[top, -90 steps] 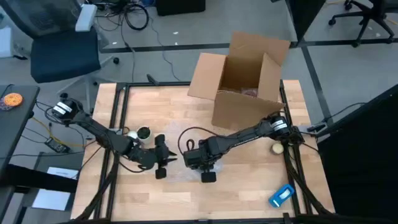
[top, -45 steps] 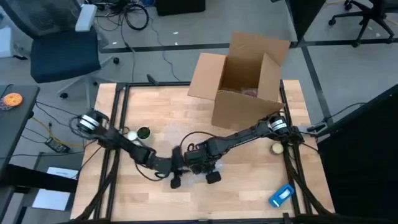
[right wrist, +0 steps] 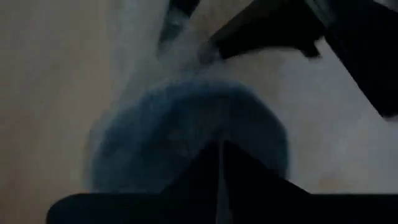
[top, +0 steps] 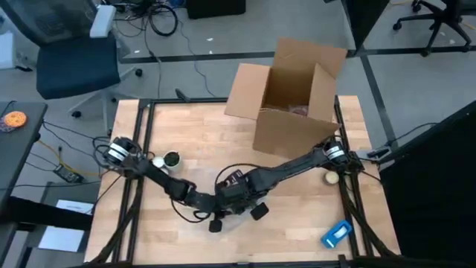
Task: Wrap mug
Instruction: Wrap the purple mug with the bubble wrap
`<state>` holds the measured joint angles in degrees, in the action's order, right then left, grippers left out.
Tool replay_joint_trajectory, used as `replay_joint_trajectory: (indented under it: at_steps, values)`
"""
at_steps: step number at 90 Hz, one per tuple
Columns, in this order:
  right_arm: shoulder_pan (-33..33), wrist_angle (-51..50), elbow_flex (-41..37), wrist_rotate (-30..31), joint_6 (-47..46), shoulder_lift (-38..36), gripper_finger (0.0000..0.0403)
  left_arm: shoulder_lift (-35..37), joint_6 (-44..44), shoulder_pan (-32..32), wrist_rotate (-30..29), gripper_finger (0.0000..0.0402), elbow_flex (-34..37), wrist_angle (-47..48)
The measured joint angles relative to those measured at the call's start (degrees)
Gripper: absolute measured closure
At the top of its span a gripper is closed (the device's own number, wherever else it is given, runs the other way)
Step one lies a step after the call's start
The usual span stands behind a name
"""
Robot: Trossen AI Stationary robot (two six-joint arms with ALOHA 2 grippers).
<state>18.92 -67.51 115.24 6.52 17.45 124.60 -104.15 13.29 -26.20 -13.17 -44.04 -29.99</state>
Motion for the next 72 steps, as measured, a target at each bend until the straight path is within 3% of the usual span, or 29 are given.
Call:
replay_joint_trajectory:
  at_steps: [16,29,57,72]
  values:
    - [0.90,-7.58,10.10,1.54,-5.09,-0.04,0.0403,5.99,-1.30,0.20,-2.40,0.0339,-0.01,10.72]
    - [0.83,-6.53,11.16,1.12,-7.41,-0.11,0.0403,10.48,-2.27,0.23,-5.36,0.0339,-0.03,16.82]
    - [-0.29,4.98,-3.69,-4.46,-9.84,-0.07,0.0403,13.72,-0.48,-0.52,-7.10,0.0339,-0.03,25.71]
    - [-1.48,6.55,-10.16,-4.85,-9.84,-0.02,0.0403,18.81,0.50,-0.55,-4.24,0.0339,-2.46,35.30]
